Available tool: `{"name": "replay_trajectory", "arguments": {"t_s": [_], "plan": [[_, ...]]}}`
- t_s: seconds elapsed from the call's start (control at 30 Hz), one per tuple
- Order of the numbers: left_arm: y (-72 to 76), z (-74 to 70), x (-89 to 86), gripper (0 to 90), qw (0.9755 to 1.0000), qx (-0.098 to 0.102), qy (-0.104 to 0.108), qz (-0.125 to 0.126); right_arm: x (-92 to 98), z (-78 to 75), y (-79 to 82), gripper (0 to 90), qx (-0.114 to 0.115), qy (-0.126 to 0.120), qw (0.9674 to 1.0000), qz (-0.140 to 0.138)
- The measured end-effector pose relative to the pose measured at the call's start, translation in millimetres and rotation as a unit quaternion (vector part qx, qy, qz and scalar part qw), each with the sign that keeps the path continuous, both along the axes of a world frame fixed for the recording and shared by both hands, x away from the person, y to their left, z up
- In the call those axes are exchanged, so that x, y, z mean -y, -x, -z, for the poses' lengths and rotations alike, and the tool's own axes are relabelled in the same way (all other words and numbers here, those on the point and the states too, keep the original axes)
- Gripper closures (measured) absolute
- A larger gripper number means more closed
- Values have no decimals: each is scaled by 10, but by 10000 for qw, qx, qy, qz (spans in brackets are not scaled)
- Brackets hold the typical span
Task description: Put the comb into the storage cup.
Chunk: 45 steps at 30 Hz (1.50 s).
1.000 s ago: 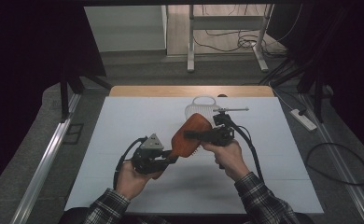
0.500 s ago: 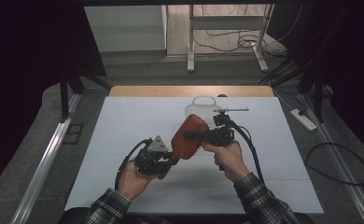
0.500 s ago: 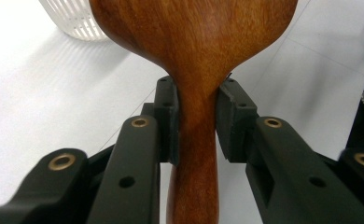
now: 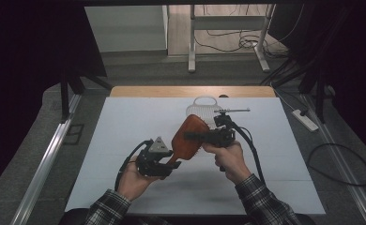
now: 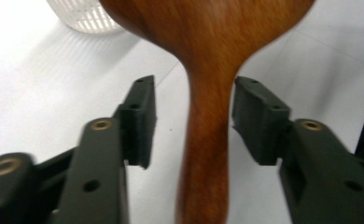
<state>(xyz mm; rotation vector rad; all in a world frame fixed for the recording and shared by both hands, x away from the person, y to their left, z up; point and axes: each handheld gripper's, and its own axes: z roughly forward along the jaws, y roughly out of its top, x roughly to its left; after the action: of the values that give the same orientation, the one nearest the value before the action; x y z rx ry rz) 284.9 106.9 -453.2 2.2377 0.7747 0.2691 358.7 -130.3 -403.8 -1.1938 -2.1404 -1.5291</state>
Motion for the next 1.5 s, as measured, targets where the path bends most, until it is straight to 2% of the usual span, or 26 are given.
{"name": "replay_trajectory", "arguments": {"t_s": [0.17, 0.23, 0.37, 0.53, 0.8, 0.9, 1.17, 1.5], "plan": [[-19, 15, -31, 375, 9999, -97, 42, -17, 21, -19, 6, 551, 89, 46, 9999, 43], [-28, 20, -58, 298, 9998, -164, 65, -47, 27, -24, 9, 551, 108, 56, 9999, 34], [-37, 27, -122, 262, 9994, -246, 185, -125, 38, -42, 17, 550, 195, 120, 9997, 46], [-33, 16, -217, 161, 9984, -346, 398, -222, 58, -73, 27, 549, 280, 151, 9995, 66], [17, 3, -411, 51, 9972, -358, 577, -324, 116, -112, 17, 548, 416, 232, 9987, 193], [33, 2, -504, 39, 9960, -381, 724, -369, 131, -124, 11, 548, 448, 246, 9984, 232], [141, 40, -738, 0, 9942, -292, 839, -609, 183, -155, -6, 548, 499, 262, 9977, 364], [364, 77, -951, 0, 9940, -143, 752, -785, 238, -181, -51, 547, 526, 241, 9971, 504]]}}
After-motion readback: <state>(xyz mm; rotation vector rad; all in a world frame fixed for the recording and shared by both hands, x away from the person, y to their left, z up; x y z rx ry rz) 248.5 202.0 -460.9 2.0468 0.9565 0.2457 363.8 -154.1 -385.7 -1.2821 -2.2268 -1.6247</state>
